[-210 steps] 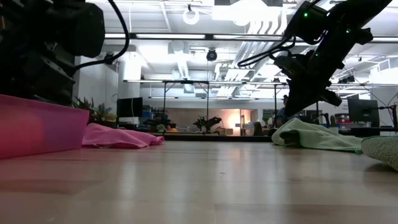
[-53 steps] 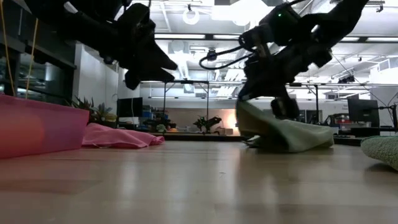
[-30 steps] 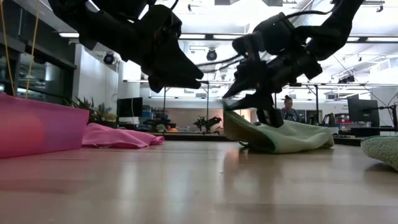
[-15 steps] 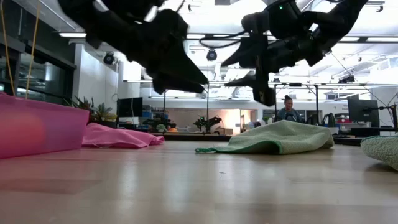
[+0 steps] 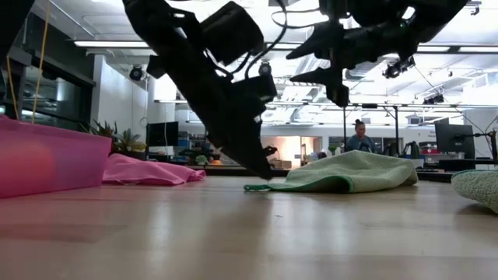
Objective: Fold microfiber towels
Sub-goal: Fold the top green microfiber towel
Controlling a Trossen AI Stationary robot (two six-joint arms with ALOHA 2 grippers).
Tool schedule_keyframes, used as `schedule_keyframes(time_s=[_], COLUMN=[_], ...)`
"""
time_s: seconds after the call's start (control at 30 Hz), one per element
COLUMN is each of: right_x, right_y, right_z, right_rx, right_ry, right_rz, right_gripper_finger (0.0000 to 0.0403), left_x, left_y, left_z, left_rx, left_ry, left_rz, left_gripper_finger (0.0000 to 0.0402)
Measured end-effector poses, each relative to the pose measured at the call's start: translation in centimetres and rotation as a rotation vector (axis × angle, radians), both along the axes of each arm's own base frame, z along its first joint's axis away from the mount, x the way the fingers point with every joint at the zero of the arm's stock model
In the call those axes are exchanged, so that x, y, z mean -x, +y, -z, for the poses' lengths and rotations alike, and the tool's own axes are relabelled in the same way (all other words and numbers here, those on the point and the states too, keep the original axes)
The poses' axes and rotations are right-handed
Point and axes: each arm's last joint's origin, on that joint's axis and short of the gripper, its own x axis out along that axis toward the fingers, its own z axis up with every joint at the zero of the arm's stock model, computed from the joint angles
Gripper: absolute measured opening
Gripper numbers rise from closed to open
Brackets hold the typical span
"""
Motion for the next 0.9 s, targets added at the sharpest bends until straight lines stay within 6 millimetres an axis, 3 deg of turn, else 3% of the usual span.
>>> schedule_keyframes(time_s=[0.37,0.47,0.6,0.77,0.9], right_x=[0.3,0.3,0.4,0.8,1.1], right_y=[0.1,0.1,0.1,0.3,0.4], right_z=[0.5,0.5,0.8,1.4,1.9], right_rx=[0.006,0.005,0.002,-0.013,0.007], right_ry=[0.060,0.064,0.092,0.166,0.208], right_rz=[-0.002,-0.002,-0.005,-0.035,-0.096], right_gripper_finger=[0.0170,0.0170,0.0170,0.0170,0.0170], left_x=[0.0,0.0,0.1,1.3,2.0], left_y=[-0.2,-0.2,0.4,1.9,3.5], left_z=[1.7,1.7,1.5,0.0,-3.2], left_rx=[0.017,0.024,0.107,0.165,0.199], left_ry=[0.065,0.065,0.059,0.099,0.020], left_rz=[0.090,0.084,0.031,-0.013,-0.060], left_gripper_finger=[0.0160,0.0119,0.0019,0.0003,0.0001])
